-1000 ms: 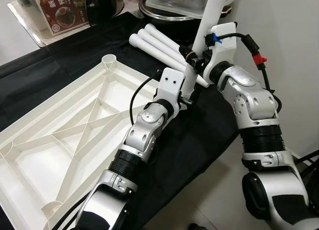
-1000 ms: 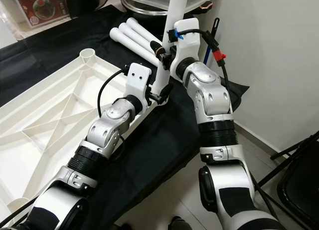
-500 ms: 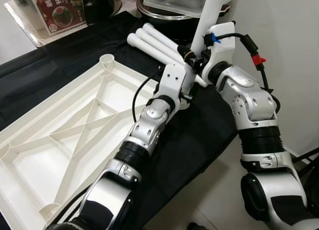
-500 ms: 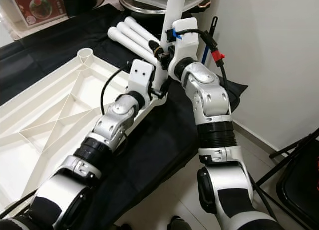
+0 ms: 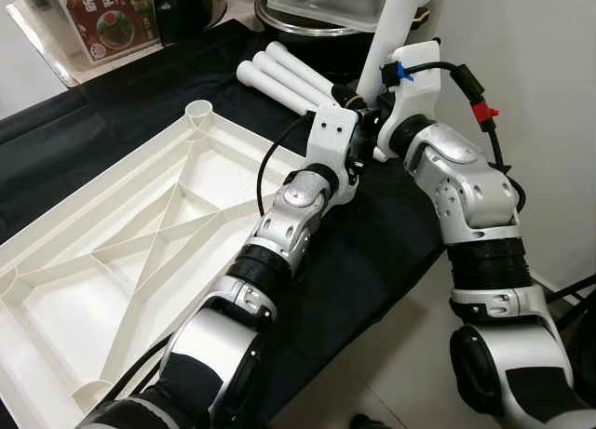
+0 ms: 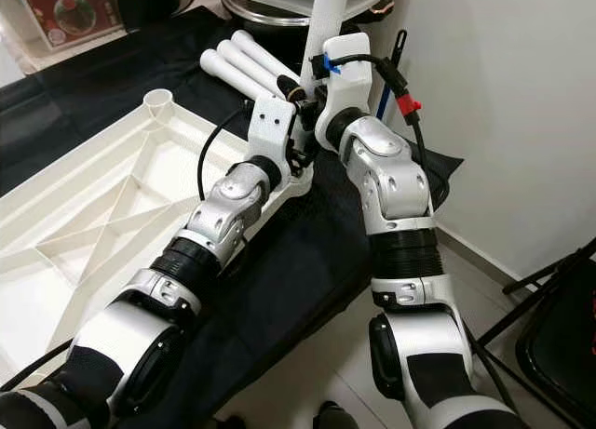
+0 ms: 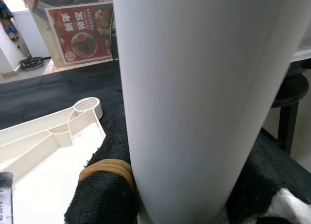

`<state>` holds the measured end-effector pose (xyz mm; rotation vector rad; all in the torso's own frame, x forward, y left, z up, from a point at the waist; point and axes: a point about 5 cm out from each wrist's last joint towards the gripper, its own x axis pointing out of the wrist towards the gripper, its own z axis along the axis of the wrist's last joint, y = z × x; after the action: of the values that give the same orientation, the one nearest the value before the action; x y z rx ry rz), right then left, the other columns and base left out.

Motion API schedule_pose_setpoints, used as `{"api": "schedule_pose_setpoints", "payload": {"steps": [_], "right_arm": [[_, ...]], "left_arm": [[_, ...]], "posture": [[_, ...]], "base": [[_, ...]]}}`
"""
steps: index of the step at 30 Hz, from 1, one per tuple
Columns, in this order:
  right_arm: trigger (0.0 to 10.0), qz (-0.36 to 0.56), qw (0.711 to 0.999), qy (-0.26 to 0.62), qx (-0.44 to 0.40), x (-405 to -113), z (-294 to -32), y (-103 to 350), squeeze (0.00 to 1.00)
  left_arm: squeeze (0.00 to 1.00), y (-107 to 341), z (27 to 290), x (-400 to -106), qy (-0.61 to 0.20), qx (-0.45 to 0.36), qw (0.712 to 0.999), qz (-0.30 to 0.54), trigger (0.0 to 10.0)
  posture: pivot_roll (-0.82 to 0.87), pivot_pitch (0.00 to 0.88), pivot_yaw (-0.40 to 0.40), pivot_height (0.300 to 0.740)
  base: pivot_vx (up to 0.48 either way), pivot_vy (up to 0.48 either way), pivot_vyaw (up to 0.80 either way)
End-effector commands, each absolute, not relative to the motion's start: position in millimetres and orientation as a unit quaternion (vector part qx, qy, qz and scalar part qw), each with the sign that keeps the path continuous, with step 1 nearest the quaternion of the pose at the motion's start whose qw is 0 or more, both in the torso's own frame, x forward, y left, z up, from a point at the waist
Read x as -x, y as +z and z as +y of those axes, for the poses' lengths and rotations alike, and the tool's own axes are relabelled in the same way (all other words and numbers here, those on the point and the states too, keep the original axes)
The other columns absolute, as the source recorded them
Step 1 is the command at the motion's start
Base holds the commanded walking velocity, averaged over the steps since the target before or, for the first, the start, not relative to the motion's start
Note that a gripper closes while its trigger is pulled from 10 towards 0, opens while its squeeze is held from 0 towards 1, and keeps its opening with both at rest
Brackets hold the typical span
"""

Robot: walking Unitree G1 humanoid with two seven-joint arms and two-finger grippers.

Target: Building children table

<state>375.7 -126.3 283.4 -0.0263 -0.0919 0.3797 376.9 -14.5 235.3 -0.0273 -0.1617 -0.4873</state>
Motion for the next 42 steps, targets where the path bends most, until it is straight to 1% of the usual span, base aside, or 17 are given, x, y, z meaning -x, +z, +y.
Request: {"api": "schedule_pose_setpoints", "payload": {"steps": [1,3,4,5,6,10,11,15,21,28,30,31,32,33,39,41,42], "right_arm": [[0.0,0.109,0.977,0.183,0.01,-376,-127,217,0.0],[0.0,0.108,0.977,0.184,0.012,-376,-128,217,0.0],[6.7,0.106,0.977,0.184,0.013,-376,-129,218,0.0],[6.7,0.106,0.977,0.184,0.013,-376,-129,218,0.0],[10.0,0.105,0.977,0.185,0.019,-376,-130,219,0.0],[10.0,0.102,0.978,0.183,0.023,-376,-131,220,0.0],[10.0,0.096,0.978,0.184,0.025,-375,-132,222,1.0],[10.0,0.086,0.978,0.188,0.026,-375,-134,226,1.0],[10.0,0.056,0.978,0.199,0.034,-372,-157,245,1.0],[10.0,-0.04,0.942,0.33,0.043,-354,-182,286,1.0],[10.0,-0.063,0.933,0.351,0.054,-349,-190,296,0.95],[10.0,-0.077,0.926,0.363,0.063,-346,-198,303,0.69],[10.0,-0.088,0.924,0.364,0.072,-344,-207,310,0.09],[10.0,-0.101,0.924,0.362,0.071,-342,-216,318,0.0],[10.0,-0.123,0.92,0.363,0.082,-338,-237,335,0.0],[10.0,-0.124,0.913,0.381,0.081,-335,-245,340,0.0],[10.0,-0.127,0.893,0.429,0.056,-332,-246,346,0.0]], "left_arm": [[0.0,231,-39,-366,-0.266,0.042,0.961,-0.068,0.0],[0.0,229,-38,-367,-0.263,0.041,0.962,-0.068,0.0],[0.0,228,-36,-368,-0.261,0.041,0.962,-0.067,0.0],[0.0,228,-36,-368,-0.261,0.041,0.962,-0.067,0.0],[0.0,226,-35,-368,-0.258,0.041,0.963,-0.067,0.0],[0.0,225,-33,-370,-0.255,0.041,0.964,-0.066,0.0],[0.0,225,-31,-371,-0.253,0.04,0.964,-0.066,0.0],[0.0,224,-29,-372,-0.25,0.04,0.965,-0.065,0.0],[0.0,224,-28,-373,-0.249,0.04,0.965,-0.066,0.0],[0.0,223,-30,-372,-0.254,0.037,0.964,-0.068,0.0],[0.0,223,-30,-372,-0.255,0.036,0.964,-0.068,0.0],[0.0,223,-30,-372,-0.256,0.035,0.964,-0.069,0.0],[0.0,223,-30,-372,-0.257,0.035,0.963,-0.069,0.0],[0.0,223,-31,-372,-0.257,0.034,0.963,-0.07,0.0],[0.0,223,-31,-372,-0.259,0.032,0.963,-0.071,0.0],[0.0,223,-31,-372,-0.26,0.032,0.962,-0.072,0.0],[0.0,223,-31,-372,-0.262,0.03,0.962,-0.072,0.0]], "posture": [[-0.1,0.196,0.037,0.74],[-0.1,0.196,0.037,0.74],[-0.1,0.195,0.036,0.74],[-0.1,0.195,0.036,0.74],[-0.1,0.193,0.037,0.74],[-0.11,0.192,0.037,0.74],[-0.1,0.191,0.036,0.74],[-0.1,0.191,0.035,0.74],[-0.11,0.195,0.033,0.74],[-0.1,0.195,0.034,0.74],[-0.1,0.193,0.033,0.74],[-0.1,0.193,0.033,0.74],[-0.1,0.192,0.034,0.74],[-0.1,0.192,0.032,0.74],[-0.09,0.193,0.035,0.74],[-0.09,0.192,0.038,0.74],[-0.09,0.193,0.041,0.74]], "base": [[0.0,0.0,0.0],[0.0,0.0,0.0],[0.0,0.0,0.0],[0.0,0.0,0.0],[0.0,0.0,0.0],[0.0,0.0,0.0],[0.0,0.0,0.0],[0.0,0.0,0.0],[0.0,0.0,0.0],[0.0,0.0,0.0],[0.0,0.0,0.0],[0.0,0.0,0.0],[0.0,0.0,0.0],[0.0,0.0,0.0],[0.0,0.0,0.0],[0.0,0.0,0.0],[0.0,0.0,0.0]]}}
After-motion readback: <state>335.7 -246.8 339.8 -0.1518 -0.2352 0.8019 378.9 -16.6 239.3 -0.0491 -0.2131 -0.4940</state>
